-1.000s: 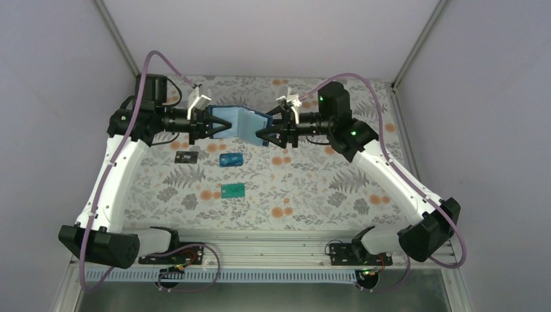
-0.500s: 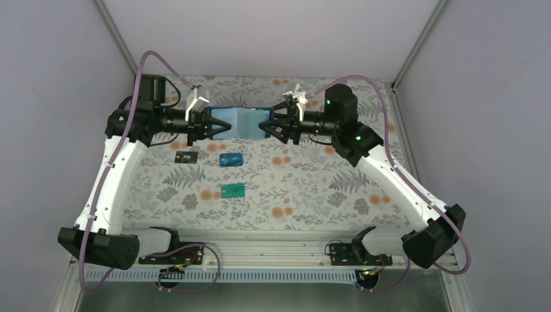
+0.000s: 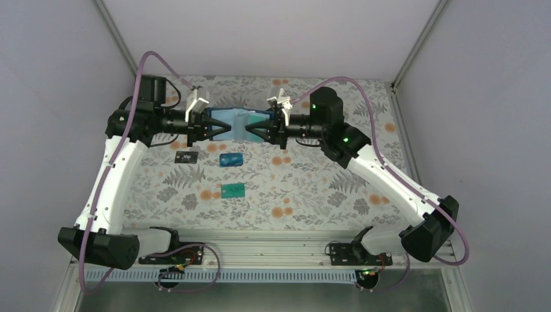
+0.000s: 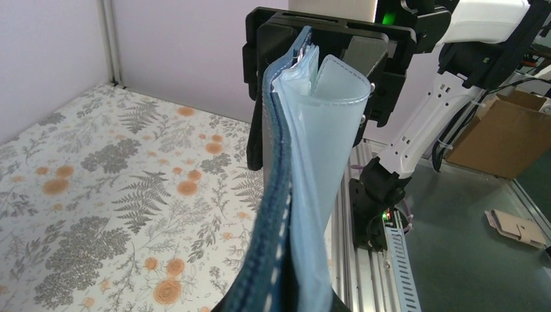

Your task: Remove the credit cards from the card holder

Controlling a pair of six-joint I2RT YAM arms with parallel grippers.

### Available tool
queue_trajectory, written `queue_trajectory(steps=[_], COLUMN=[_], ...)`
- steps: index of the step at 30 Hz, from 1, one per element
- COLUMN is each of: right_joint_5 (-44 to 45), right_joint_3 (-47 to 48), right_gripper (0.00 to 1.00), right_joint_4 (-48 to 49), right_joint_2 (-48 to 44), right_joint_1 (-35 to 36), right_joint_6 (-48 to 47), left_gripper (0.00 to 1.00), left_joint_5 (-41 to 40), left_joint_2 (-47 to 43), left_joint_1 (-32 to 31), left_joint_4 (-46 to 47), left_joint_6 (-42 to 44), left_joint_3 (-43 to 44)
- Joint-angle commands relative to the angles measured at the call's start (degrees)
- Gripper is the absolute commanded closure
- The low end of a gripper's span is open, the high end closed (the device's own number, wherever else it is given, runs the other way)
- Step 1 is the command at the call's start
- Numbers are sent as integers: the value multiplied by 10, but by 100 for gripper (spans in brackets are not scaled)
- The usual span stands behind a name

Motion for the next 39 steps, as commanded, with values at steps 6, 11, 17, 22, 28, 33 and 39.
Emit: queue_trajectory(steps=[6,11,17,22,28,33,39], right_joint_5=[-2,-3,-31,-30,-39,-29,-12], right_joint_3=[21,26,31,43,41,8,-55], right_gripper=[96,96,96,96,92,61,45], right_joint_4=[16,9,22,23,14,8,3], right_joint_2=[-1,3,10,22,11,-30,-84], right_joint_1=[10,10,15,27,28,10,-32], right_joint_6=[1,5,16,14,-6,-29,-31], left_gripper=[88,41,32,33,90,97,98], left_joint_5=[35,46,33,-19,-33,-8,66], left_joint_2=[-10,-7,-2,10,12,7,5], left_joint_1=[1,1,-4,-28,-34,-32,-19], left_joint_4=[6,9,57,79,70,45,22], left_joint_6=[15,12,-41,-63,-56,-32,-5], left_joint_3=[-15,-18,-40,-47,-36,-28,-19])
